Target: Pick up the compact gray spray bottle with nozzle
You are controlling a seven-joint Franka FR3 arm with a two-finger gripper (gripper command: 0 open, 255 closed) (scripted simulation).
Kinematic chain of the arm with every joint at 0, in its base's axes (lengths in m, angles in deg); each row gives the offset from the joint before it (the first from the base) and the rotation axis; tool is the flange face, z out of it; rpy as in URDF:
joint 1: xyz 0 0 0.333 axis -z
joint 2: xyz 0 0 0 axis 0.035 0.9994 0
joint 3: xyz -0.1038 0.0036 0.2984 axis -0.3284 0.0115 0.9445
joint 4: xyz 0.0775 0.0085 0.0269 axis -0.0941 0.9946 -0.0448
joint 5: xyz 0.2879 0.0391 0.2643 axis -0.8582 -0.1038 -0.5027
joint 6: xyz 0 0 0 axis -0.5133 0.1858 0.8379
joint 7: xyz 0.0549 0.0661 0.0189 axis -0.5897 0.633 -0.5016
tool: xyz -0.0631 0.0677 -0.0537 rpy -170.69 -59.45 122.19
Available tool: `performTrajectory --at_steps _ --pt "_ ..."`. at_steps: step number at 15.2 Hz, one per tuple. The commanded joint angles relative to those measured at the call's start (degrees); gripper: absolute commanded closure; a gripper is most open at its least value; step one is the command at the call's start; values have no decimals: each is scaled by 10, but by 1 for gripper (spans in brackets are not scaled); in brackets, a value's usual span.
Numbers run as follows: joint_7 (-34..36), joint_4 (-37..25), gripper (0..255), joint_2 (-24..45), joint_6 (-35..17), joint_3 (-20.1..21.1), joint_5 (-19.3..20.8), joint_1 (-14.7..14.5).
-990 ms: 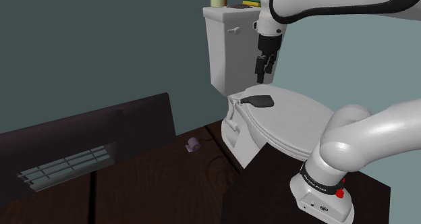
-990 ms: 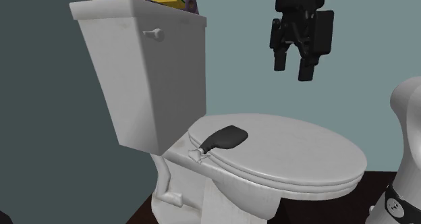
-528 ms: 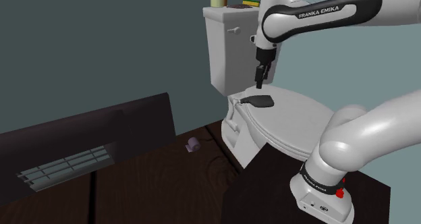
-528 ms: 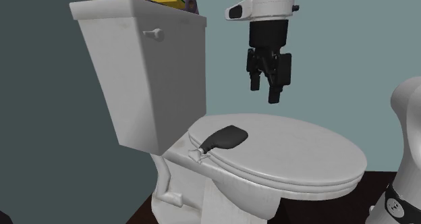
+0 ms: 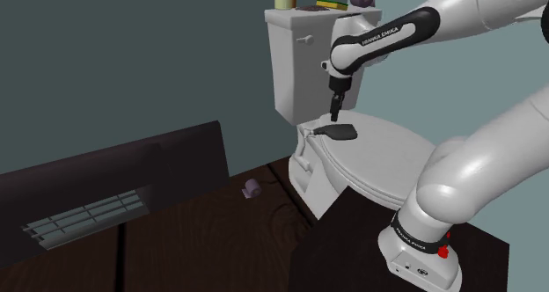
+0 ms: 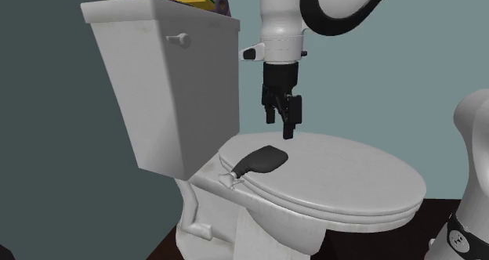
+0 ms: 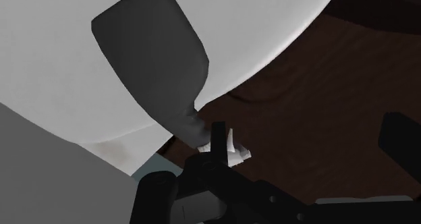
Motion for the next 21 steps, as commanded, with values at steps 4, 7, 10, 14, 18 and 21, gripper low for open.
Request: performTrajectory --at_steps 4,7,10,14,18,21 --pt "-83 -26 0 112 -94 -43 -21 -10" --pt "-142 -56 0 186 -139 -62 -53 -13" --pt "-208 -93 0 263 -176 -70 -100 -9" --pt "-254 -120 0 320 -202 -63 -137 4" --pt "-265 -115 0 346 -230 -57 -155 9" --pt "-272 -113 0 363 -248 -52 -167 13"
